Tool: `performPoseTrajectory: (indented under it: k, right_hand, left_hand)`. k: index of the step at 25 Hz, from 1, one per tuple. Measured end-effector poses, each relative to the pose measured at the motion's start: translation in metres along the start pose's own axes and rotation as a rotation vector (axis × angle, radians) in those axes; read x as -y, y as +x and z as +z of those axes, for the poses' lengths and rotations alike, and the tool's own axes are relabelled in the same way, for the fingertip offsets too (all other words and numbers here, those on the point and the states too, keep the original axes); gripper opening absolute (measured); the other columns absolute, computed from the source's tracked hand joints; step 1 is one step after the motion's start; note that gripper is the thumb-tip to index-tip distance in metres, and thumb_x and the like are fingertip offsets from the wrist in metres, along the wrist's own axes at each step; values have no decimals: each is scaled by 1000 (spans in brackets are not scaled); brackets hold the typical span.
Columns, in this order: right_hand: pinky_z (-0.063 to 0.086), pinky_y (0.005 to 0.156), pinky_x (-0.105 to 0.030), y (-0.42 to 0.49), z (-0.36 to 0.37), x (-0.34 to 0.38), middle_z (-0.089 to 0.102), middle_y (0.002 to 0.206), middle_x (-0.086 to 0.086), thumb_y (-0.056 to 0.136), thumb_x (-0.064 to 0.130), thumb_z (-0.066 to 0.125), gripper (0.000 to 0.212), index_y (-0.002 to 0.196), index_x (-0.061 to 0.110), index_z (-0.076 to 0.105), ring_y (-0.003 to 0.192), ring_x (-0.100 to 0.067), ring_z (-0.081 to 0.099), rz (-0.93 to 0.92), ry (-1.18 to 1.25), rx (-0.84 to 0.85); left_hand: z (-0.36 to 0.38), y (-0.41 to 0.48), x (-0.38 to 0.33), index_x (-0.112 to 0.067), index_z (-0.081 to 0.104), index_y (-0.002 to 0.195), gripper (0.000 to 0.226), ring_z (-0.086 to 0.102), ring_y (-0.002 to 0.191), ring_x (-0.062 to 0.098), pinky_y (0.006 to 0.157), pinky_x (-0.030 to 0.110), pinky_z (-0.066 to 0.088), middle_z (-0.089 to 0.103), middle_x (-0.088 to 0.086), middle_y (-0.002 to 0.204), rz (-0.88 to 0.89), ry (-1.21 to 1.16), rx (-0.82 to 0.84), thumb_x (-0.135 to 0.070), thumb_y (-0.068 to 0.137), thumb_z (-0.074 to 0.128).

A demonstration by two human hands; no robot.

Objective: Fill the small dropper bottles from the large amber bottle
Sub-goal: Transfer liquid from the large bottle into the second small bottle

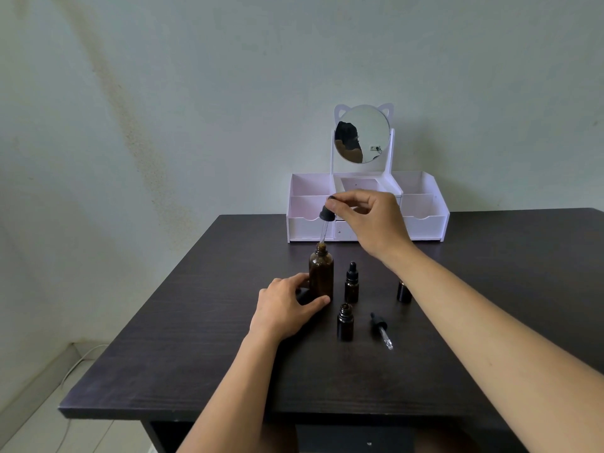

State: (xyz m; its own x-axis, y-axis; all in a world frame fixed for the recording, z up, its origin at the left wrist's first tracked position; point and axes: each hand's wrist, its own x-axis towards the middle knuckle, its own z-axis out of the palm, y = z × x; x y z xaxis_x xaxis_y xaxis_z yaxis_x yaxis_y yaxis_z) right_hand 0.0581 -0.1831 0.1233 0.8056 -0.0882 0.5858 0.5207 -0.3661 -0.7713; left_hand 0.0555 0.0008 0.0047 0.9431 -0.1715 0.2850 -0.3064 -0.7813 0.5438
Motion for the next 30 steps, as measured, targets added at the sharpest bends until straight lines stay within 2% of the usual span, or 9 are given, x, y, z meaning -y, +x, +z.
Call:
performPoseTrajectory:
  k: [3,6,9,13,15,17,21,25,30]
  right_hand:
    - [53,66,-19,5,-10,17,75,81,19,91,24,74,6,93,21,79,75,-6,68,-46,71,-70]
    - [55,71,-23,9,-24,31,76,87,15,90,27,75,8,97,25,78,80,-6,70,-66,111,-147]
    - [55,72,-22,3,-39,40,76,85,10,90,25,75,7,97,26,76,72,1,67,-48,151,-176]
    - [47,56,-10,-19,-58,39,72,77,14,91,21,73,10,100,18,76,59,8,60,29,192,-182]
    - [46,58,-8,-31,-64,31,72,74,17,90,22,74,12,101,17,77,58,7,59,82,199,-176]
    - [46,59,-7,-46,-67,24,73,75,17,89,24,75,14,102,17,77,60,7,59,134,206,-157]
    - [46,60,-6,-66,-69,15,74,78,15,89,23,75,16,104,16,77,63,9,62,187,218,-136]
    - [45,59,-6,-73,-67,14,74,85,11,89,19,74,15,103,13,76,63,9,64,193,236,-122]
    - [46,59,-7,-75,-65,11,76,80,15,88,23,75,11,98,20,78,64,7,63,218,226,-99]
  left_hand:
    - [-2,-3,-3,-40,59,127,55,59,115,12,101,45,45,68,-15,119,0,11,5,-67,79,66]
    - [-2,-3,-3,-39,53,134,63,58,118,11,103,45,43,66,-18,122,-11,19,44,-66,78,68]
    - [-1,-7,-2,-32,45,140,76,57,117,12,105,40,43,65,-18,119,-54,-95,36,-56,75,77]
    - [-2,-22,-5,-25,49,103,44,59,98,11,85,25,46,60,-9,100,-133,-229,-39,-30,76,83]
    - [-4,-31,-10,-30,53,90,27,61,97,13,84,27,46,63,-13,94,-122,-190,-7,-26,76,75]
    - [-8,-39,-18,-35,58,88,20,61,102,10,95,31,44,66,-17,98,-83,-161,93,-32,71,67]
    - [-11,-49,-30,-48,64,110,49,52,118,11,113,37,28,62,-16,121,60,-60,218,-48,62,56]
    - [-1,-51,-30,-37,68,120,60,47,123,7,115,37,21,57,-18,130,86,27,161,-71,71,66]
    - [4,-50,-26,-37,70,116,58,46,123,6,115,40,23,56,-23,126,110,59,131,-77,75,61]
